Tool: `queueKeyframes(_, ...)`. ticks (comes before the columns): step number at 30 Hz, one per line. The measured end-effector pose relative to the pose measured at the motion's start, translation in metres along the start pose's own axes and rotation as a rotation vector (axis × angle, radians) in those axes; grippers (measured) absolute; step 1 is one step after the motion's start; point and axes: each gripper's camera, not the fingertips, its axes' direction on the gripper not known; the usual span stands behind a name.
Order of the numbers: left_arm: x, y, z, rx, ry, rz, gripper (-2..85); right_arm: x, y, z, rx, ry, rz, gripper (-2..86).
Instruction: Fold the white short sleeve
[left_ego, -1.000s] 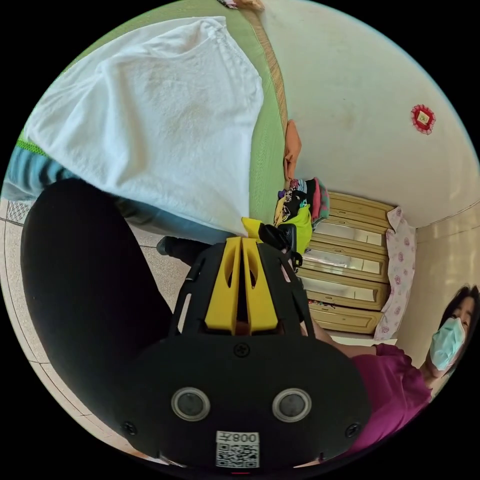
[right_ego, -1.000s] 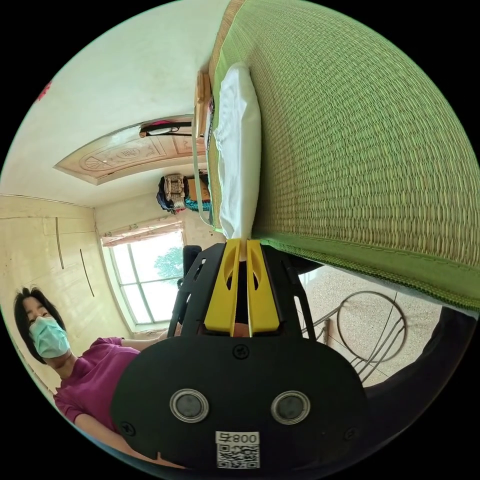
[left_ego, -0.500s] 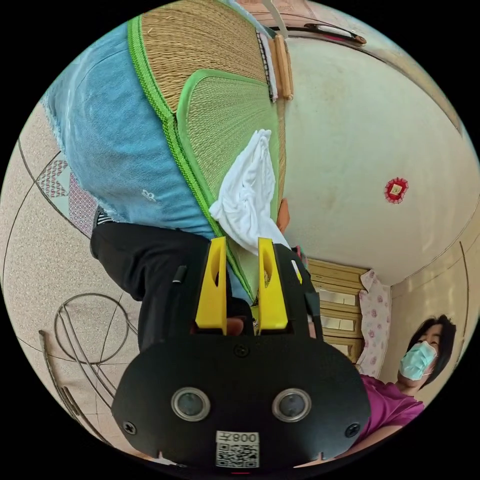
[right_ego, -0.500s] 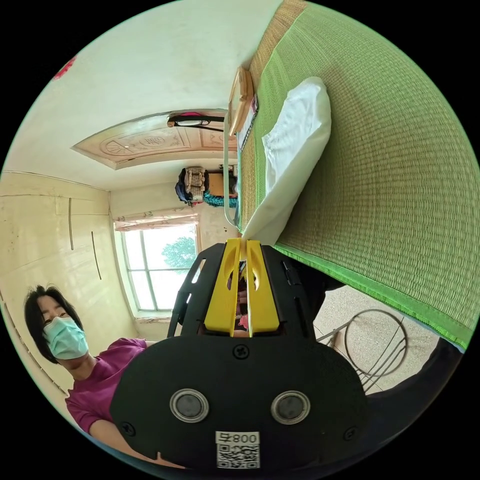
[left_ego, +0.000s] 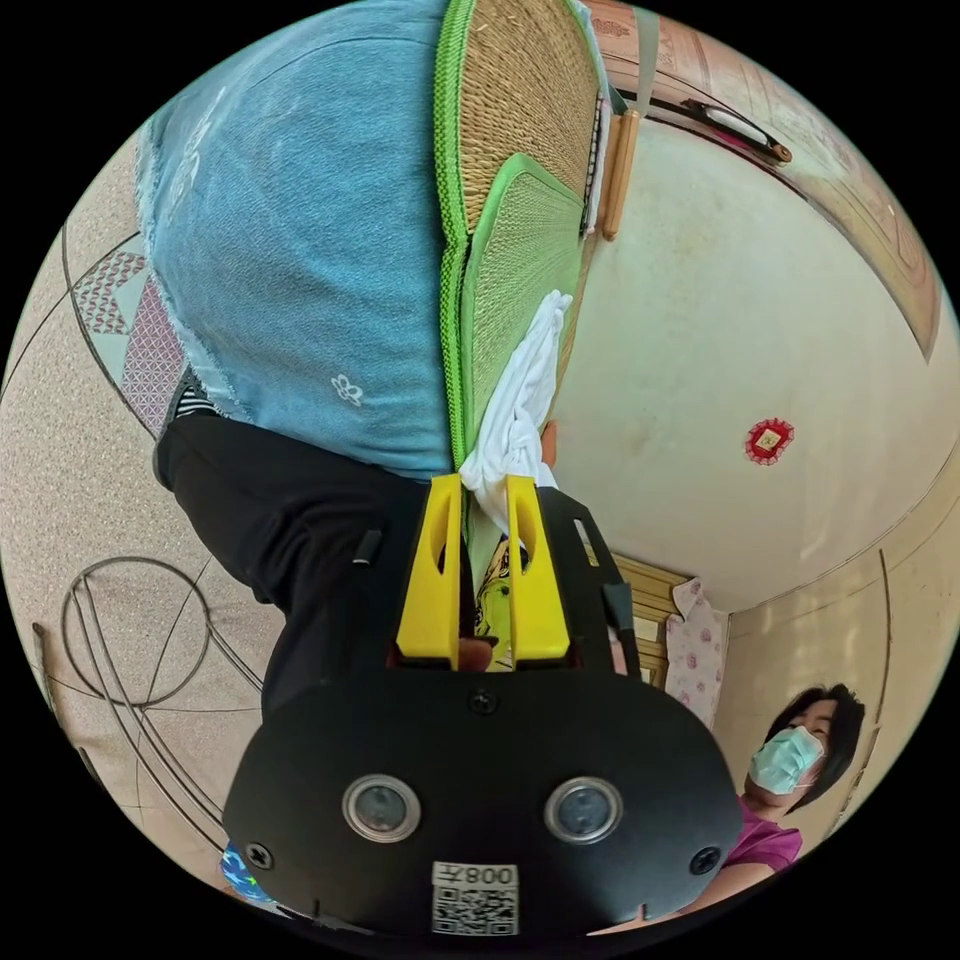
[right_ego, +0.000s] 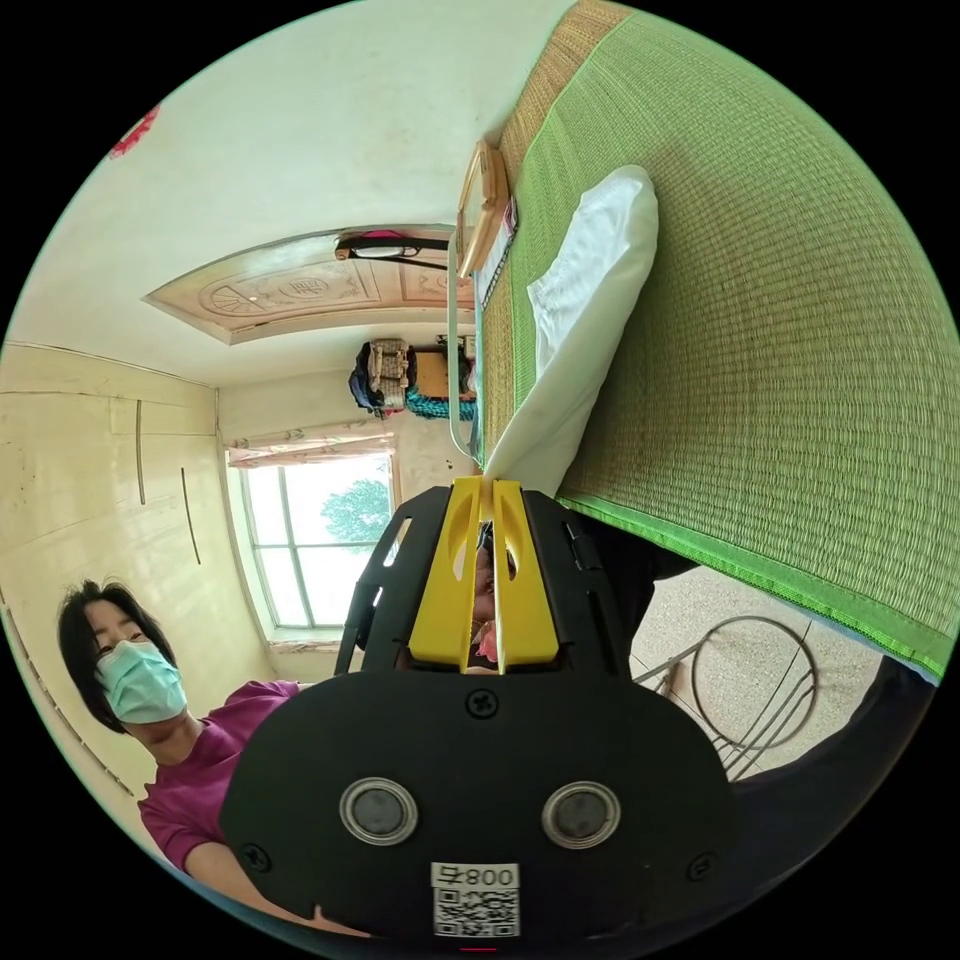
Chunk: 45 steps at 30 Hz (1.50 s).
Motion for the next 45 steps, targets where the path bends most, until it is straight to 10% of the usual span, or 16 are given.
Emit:
queueKeyframes(26, 0.142, 0.081, 0.078, -0.037, 0.174, 0.323, 2.2, -0.084, 0.138, -0.116, 0.038, -0.099, -0.099, 1.4)
queueKeyframes(45, 0.319, 0.090, 0.332, -0.268, 0.240, 0.578, 1.8, -0.235, 0.204, -0.289, 0.287, -0.143, -0.375, 1.5)
